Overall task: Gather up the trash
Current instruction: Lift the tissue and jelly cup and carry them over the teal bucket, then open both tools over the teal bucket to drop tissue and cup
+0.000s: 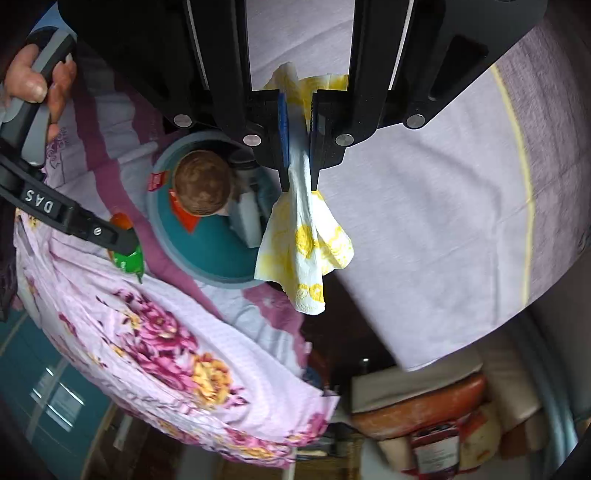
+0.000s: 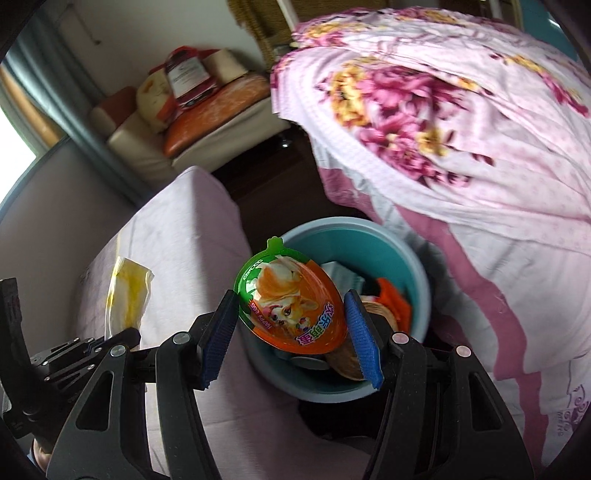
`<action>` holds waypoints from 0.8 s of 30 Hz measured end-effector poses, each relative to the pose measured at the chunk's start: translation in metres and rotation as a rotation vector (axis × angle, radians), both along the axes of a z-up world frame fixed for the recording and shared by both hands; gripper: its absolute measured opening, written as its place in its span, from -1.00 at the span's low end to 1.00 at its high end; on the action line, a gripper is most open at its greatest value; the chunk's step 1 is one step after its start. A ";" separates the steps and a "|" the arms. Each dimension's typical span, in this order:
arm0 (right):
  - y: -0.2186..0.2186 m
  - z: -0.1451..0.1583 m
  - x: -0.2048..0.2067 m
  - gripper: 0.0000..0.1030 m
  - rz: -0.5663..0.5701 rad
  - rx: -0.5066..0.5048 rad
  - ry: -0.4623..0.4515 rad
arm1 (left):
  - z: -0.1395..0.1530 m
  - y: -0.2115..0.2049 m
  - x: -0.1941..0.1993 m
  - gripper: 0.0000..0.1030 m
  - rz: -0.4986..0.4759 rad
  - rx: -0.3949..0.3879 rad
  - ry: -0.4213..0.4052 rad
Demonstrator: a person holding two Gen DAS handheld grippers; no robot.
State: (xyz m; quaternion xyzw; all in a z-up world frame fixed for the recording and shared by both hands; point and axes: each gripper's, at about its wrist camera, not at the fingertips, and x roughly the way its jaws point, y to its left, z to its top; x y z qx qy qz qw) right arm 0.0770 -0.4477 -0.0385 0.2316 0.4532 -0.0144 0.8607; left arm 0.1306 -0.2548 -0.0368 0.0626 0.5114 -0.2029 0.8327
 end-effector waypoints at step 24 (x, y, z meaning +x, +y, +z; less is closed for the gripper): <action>-0.037 -0.036 0.002 0.10 -0.050 0.034 0.095 | -0.032 -0.042 0.024 0.75 -0.021 0.016 0.052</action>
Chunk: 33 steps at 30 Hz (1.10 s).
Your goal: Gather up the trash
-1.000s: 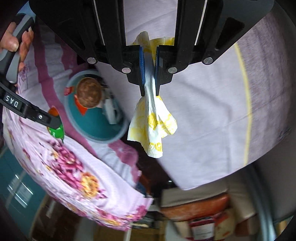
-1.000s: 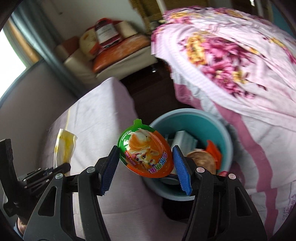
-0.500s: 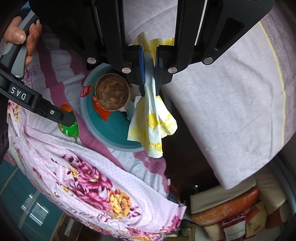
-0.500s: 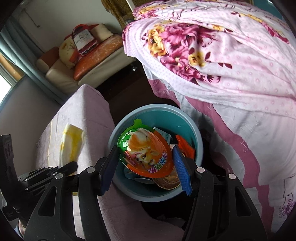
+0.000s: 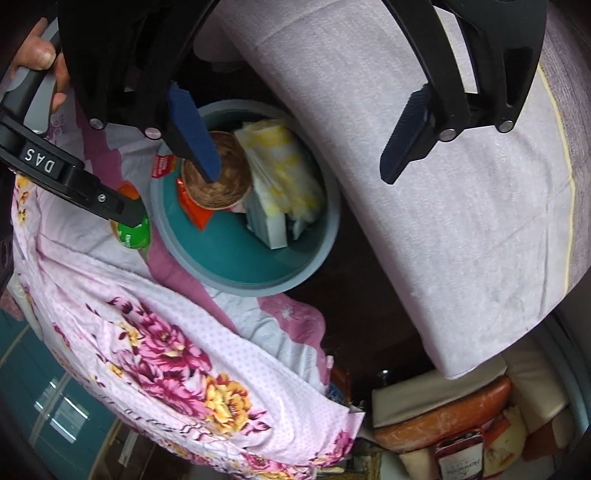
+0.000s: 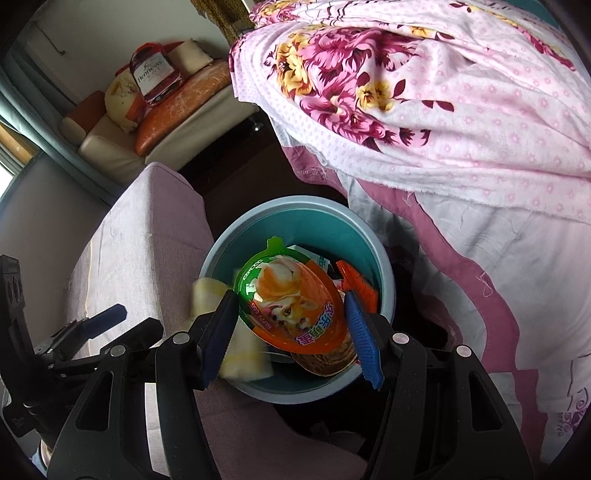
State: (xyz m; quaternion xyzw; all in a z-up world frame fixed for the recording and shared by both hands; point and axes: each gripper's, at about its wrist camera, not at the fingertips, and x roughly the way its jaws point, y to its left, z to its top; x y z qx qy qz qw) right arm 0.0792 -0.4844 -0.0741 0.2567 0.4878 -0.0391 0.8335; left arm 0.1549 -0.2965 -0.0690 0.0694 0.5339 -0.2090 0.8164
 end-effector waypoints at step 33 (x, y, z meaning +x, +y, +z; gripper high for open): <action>0.056 0.017 0.008 0.82 0.092 -0.123 0.059 | 0.015 0.064 -0.013 0.91 0.118 -0.017 -0.014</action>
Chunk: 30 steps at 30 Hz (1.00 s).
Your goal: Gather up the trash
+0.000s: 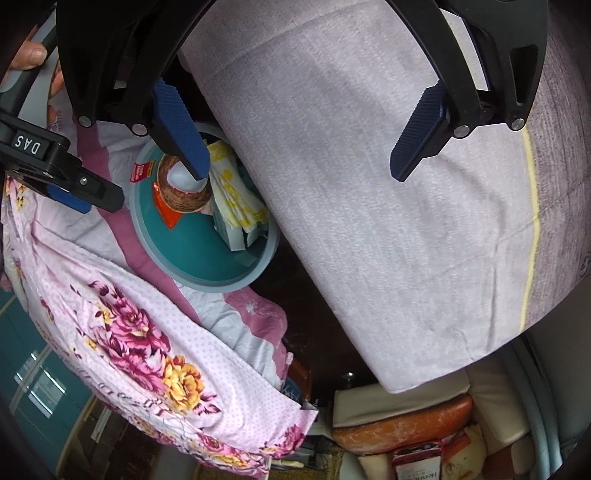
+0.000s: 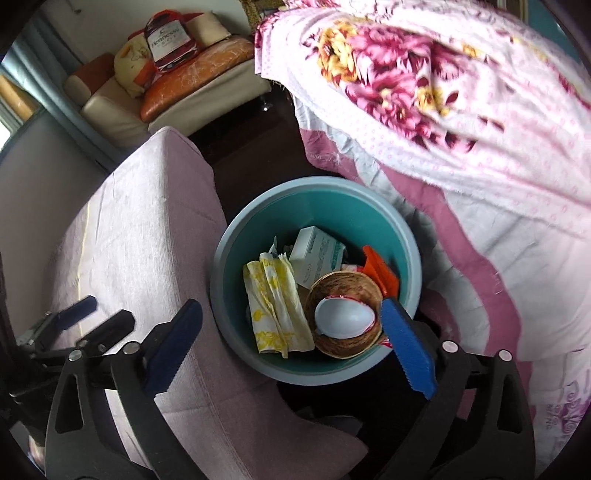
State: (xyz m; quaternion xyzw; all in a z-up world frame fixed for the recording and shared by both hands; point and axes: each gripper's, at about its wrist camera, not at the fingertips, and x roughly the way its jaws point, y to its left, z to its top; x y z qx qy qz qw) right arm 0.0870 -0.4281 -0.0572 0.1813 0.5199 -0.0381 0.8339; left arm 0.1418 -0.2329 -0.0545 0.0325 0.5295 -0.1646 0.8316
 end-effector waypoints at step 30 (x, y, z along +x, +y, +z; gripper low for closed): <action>0.084 0.077 -0.065 0.86 0.137 -0.154 -0.106 | 0.049 0.088 -0.070 0.92 0.118 -0.023 -0.105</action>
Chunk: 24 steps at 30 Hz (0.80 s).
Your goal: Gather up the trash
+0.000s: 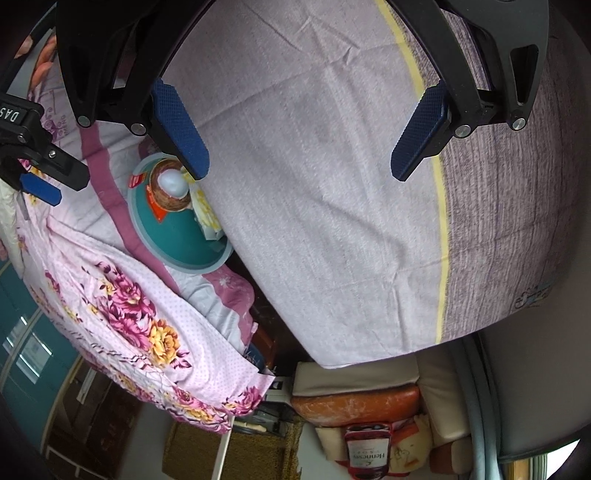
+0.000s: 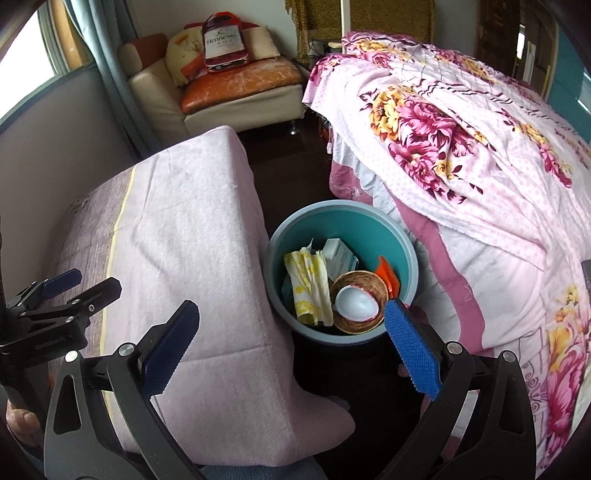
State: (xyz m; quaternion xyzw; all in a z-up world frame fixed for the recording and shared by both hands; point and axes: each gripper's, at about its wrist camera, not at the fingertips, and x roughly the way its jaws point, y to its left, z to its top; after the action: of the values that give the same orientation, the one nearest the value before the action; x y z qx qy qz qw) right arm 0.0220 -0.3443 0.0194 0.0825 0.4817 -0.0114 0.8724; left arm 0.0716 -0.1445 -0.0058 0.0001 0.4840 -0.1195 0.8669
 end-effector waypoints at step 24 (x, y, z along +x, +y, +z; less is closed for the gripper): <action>0.003 -0.007 -0.008 0.86 0.009 0.035 -0.002 | -0.004 0.007 -0.011 0.92 0.009 0.004 -0.030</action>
State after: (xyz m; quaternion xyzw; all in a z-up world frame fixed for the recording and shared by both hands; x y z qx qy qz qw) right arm 0.0143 -0.3412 0.0125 0.0955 0.4813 0.0010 0.8714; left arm 0.0607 -0.1374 -0.0100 0.0014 0.4712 -0.1148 0.8745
